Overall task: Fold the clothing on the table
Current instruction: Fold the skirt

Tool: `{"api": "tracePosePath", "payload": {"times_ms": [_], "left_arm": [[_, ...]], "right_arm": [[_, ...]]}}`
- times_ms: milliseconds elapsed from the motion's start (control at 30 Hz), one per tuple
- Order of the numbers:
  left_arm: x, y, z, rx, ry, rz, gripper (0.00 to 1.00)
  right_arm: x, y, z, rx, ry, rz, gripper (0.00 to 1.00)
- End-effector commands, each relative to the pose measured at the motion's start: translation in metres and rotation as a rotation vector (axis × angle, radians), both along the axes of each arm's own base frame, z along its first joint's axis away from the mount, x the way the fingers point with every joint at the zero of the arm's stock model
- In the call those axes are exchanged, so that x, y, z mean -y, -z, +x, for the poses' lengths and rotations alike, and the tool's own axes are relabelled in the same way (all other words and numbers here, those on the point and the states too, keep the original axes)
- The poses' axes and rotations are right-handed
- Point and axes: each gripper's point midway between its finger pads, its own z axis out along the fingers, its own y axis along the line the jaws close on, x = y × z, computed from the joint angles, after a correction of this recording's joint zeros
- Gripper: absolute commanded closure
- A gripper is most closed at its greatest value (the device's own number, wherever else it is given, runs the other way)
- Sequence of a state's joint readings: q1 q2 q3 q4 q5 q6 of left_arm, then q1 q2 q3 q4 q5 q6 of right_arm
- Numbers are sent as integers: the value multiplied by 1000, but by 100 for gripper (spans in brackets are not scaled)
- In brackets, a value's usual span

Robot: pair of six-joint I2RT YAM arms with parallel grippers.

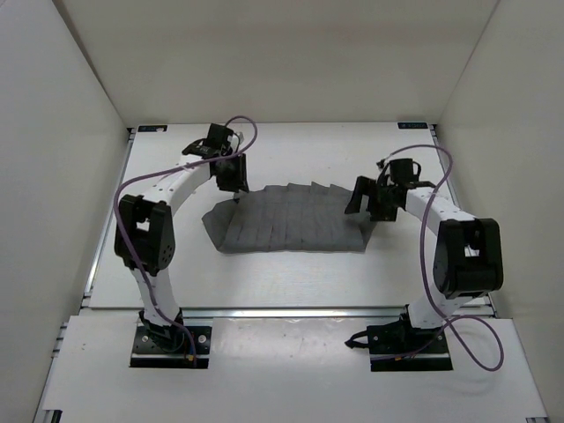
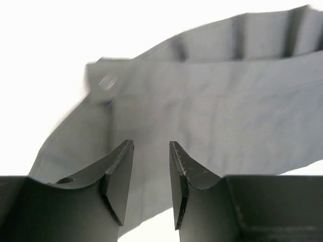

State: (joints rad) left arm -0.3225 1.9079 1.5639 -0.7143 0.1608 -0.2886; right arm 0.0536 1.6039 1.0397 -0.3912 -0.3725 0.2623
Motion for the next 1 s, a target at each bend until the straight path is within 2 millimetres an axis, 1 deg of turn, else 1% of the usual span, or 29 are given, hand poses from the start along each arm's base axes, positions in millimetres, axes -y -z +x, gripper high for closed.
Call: {"api": "tracePosePath", "payload": {"times_ms": [0,33,67,100,133,200,267,300,333,367,400,433,467,500,533,567,600,633,667,733,767,800,833,867,900,933,967], "left_arm": [[-26,5,-20,-13,-37,69,55],[-26,14,-31,-41,-34,73,56],[-30,24,-40,-76,-31,83,55],[-33,28,-47,-89,-35,87,54],[-32,29,-53,-99,-26,87,55],[-32,37,-62,-111,-19,99,54],[-30,42,-70,-123,-6,105,57],[-28,42,-74,-125,1,104,57],[-30,51,-79,-153,-9,116,59],[-27,54,-83,-161,-3,121,61],[-24,56,-88,-168,10,123,64],[-26,64,-92,-183,5,138,66],[-24,67,-95,-187,14,148,67],[-23,71,-100,-196,25,156,69],[-22,75,-106,-214,27,162,70],[-24,82,-108,-227,22,173,72],[-25,82,-108,-228,20,171,74],[-23,85,-112,-235,27,177,76],[-23,88,-112,-240,28,177,79],[-25,94,-116,-258,29,184,82],[-23,96,-116,-265,35,176,83],[-22,98,-116,-267,40,182,84],[-21,99,-114,-265,42,175,84],[-19,99,-115,-268,45,174,85],[-17,100,-113,-267,54,172,86],[-12,103,-114,-276,64,171,86],[-7,100,-111,-266,75,161,87]], "right_arm": [[2,22,-22,-84,0,-35,6],[3,23,-24,-82,-2,-56,6],[2,24,-26,-88,-7,-63,5],[2,25,-25,-83,-11,-67,5],[5,25,-25,-83,-2,-72,5],[5,29,-28,-97,-3,-68,5],[10,37,-29,-120,6,-68,5],[9,42,-29,-131,12,-65,5],[10,46,-31,-136,6,-67,7],[6,50,-31,-142,-6,-67,8],[6,52,-29,-140,-7,-65,13],[5,59,-31,-155,-10,-74,15],[2,59,-31,-155,-16,-65,17],[0,64,-32,-166,-25,-63,20],[0,65,-32,-168,-23,-65,24],[-2,67,-32,-169,-29,-77,25],[-3,70,-35,-185,-34,-74,29],[-1,73,-34,-190,-26,-74,35],[-3,75,-35,-191,-35,-72,38],[-3,77,-32,-194,-38,-65,53],[-3,78,-31,-192,-38,-65,57],[-2,81,-33,-199,-37,-70,66],[-3,81,-30,-205,-37,-64,78],[-2,78,-26,-190,-28,-66,82],[-1,79,-24,-190,-31,-72,89],[-1,76,-19,-181,-31,-76,92],[2,71,-12,-167,-23,-77,96]]}}
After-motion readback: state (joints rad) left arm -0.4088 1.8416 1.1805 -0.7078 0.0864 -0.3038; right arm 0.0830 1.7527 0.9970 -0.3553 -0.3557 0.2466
